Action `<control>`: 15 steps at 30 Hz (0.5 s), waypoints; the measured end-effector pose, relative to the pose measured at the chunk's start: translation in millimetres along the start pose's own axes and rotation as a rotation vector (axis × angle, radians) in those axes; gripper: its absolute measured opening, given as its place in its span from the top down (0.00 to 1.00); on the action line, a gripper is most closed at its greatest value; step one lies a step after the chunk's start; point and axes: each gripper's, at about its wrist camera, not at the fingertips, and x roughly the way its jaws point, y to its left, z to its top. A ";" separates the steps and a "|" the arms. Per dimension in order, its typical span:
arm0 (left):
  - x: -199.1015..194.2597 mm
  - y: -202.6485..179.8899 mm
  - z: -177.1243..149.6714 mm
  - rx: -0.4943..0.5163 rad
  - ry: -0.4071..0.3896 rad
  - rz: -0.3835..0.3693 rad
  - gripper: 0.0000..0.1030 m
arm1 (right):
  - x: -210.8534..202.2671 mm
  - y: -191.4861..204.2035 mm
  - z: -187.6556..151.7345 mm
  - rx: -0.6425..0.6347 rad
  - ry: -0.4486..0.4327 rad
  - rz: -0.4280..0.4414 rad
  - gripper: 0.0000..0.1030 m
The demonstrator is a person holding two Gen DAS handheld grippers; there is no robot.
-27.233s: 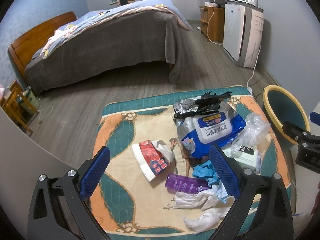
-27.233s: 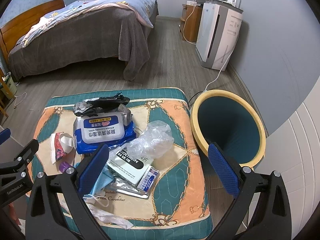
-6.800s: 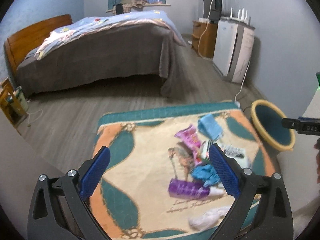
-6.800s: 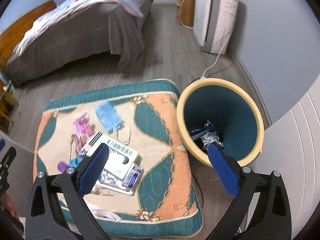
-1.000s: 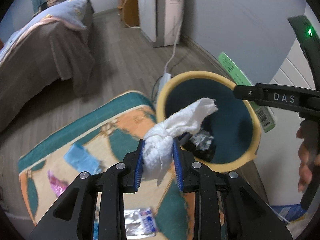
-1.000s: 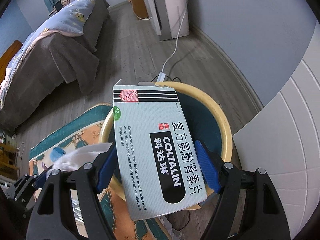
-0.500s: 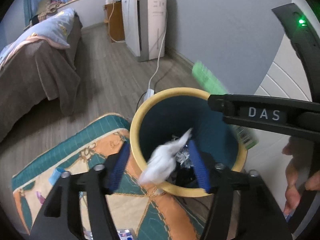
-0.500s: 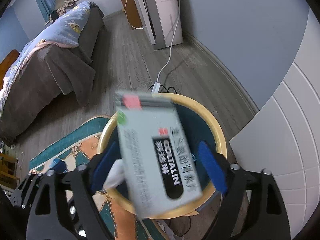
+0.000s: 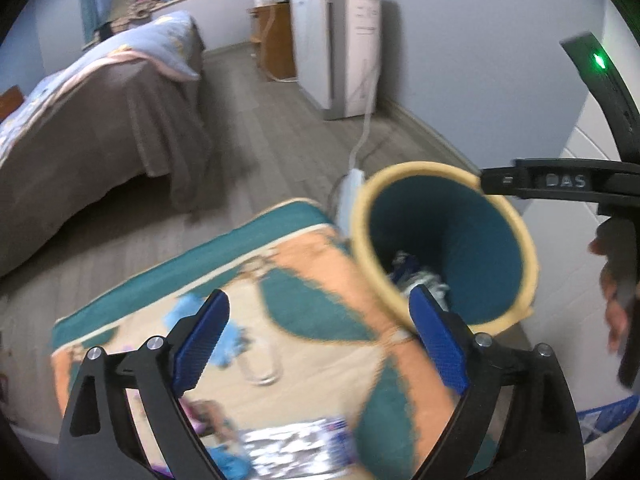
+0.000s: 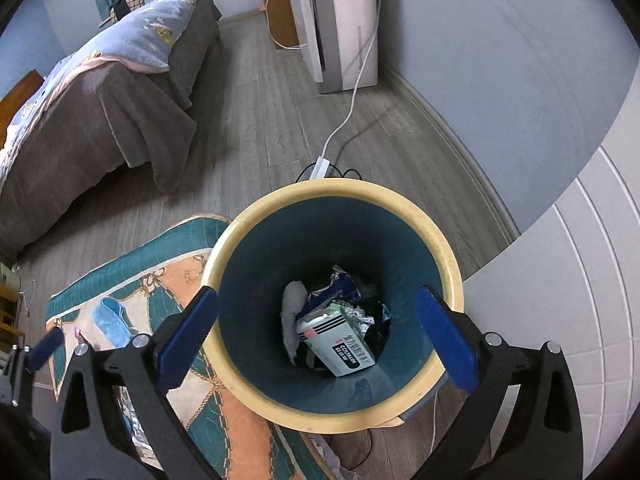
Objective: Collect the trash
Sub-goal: 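Move both tools back over the cushion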
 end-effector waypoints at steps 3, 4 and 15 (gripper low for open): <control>-8.6 31.7 -4.5 -0.056 0.002 0.034 0.11 | -0.5 7.3 0.2 -0.009 -0.002 0.003 0.06; -11.4 43.1 -6.3 -0.075 0.004 0.045 0.11 | -0.4 11.1 0.3 -0.017 -0.002 0.004 0.06; -48.6 126.3 -39.6 -0.169 0.019 0.145 0.10 | 2.7 52.8 -3.2 -0.103 0.010 0.000 0.06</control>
